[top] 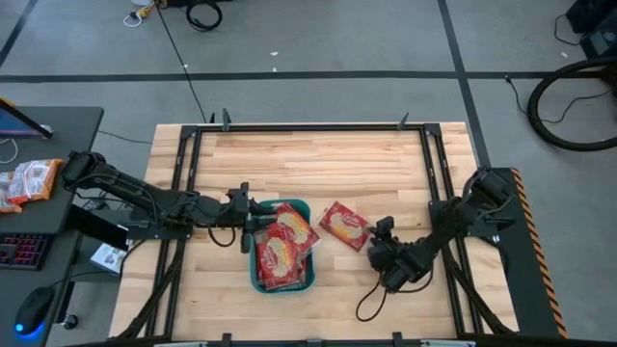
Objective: Sort popcorn bags into baskets
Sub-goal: Put the red popcorn bag into the green bin
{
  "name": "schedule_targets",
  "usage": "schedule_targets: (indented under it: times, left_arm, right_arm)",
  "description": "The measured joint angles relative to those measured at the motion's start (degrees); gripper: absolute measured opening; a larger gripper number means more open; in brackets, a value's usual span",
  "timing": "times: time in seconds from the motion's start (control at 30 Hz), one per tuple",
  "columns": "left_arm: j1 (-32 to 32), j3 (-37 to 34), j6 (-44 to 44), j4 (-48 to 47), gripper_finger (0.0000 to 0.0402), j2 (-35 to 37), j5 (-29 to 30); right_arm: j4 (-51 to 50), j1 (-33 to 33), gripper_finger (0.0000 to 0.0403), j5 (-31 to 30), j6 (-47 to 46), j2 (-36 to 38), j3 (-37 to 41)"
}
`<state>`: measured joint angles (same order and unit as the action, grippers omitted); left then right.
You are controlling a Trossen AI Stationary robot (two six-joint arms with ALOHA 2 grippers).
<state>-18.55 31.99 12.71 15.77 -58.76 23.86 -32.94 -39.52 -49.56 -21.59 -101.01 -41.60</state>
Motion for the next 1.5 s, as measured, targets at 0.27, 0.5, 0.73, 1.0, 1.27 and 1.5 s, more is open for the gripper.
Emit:
schedule_targets:
  times: [0.27,0.5,0.73,1.0,1.27,1.5]
  left_arm:
    - [0.0,0.0,0.0,-0.3,0.0098,0.0,-0.2]
    - [0.0,0.0,0.0,-1.0,0.0098,0.0,-0.2]
    - [0.0,0.0,0.0,-1.2,0.0098,0.0,-0.2]
    - [0.3,0.0,0.3,-0.7,0.0098,-1.5,-0.2]
    - [0.7,6.7,-3.5,-1.1,0.0106,-11.0,-0.7]
    - [0.7,16.8,-6.0,-10.6,0.0127,-18.7,-2.4]
  right_arm:
    - [4.8,3.6,0.0147,3.5,12.2,0.0,0.0]
    - [8.3,6.3,0.0081,7.3,19.0,0.0,0.0]
    - [8.8,7.7,0.0013,9.0,19.1,0.0,-0.7]
    - [3.1,9.3,0.0007,11.6,16.3,5.6,-6.2]
    - [2.9,14.7,0.0003,20.8,9.1,12.5,-9.0]
    - [4.0,19.0,0.0002,28.5,-1.2,17.3,-9.1]
